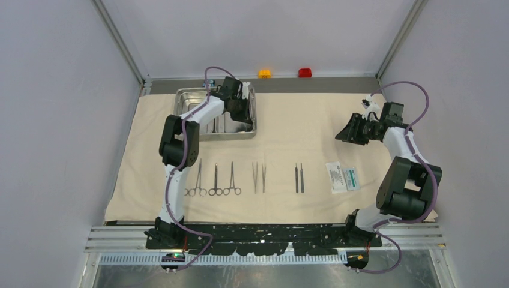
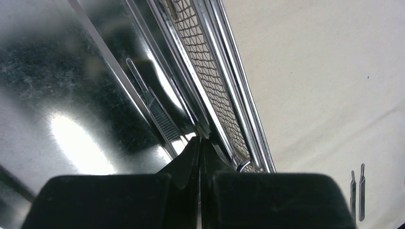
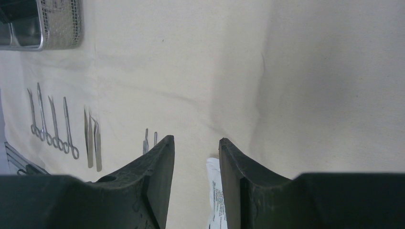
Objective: Open and lay out the surgical kit
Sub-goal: Adjust the medical item in the container.
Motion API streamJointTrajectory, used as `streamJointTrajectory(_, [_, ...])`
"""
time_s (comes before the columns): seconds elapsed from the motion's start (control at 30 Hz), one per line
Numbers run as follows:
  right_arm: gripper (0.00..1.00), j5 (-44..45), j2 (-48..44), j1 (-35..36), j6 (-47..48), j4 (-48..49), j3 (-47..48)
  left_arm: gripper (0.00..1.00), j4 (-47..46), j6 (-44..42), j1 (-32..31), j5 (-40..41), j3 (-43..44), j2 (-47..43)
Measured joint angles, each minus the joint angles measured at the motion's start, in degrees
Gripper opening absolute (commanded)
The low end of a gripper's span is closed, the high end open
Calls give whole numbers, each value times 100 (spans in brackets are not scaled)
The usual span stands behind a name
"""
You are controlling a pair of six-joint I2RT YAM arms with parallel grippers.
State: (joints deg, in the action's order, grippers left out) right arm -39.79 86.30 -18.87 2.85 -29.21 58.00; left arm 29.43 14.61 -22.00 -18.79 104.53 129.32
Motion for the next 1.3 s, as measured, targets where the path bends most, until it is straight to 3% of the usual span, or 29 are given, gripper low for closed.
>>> streamJointTrajectory(0.37, [45,24,107,0,0,-2,31,0,160,7,2,109,629,496])
streamJointTrajectory(0.9, [45,28,173,0,-2,-9,63,0,203,-533,-17,1502,892,516])
streamJointTrajectory(1.3, [45,33,184,0,0,-15,63,0,634,-946,83,2024,1709,905])
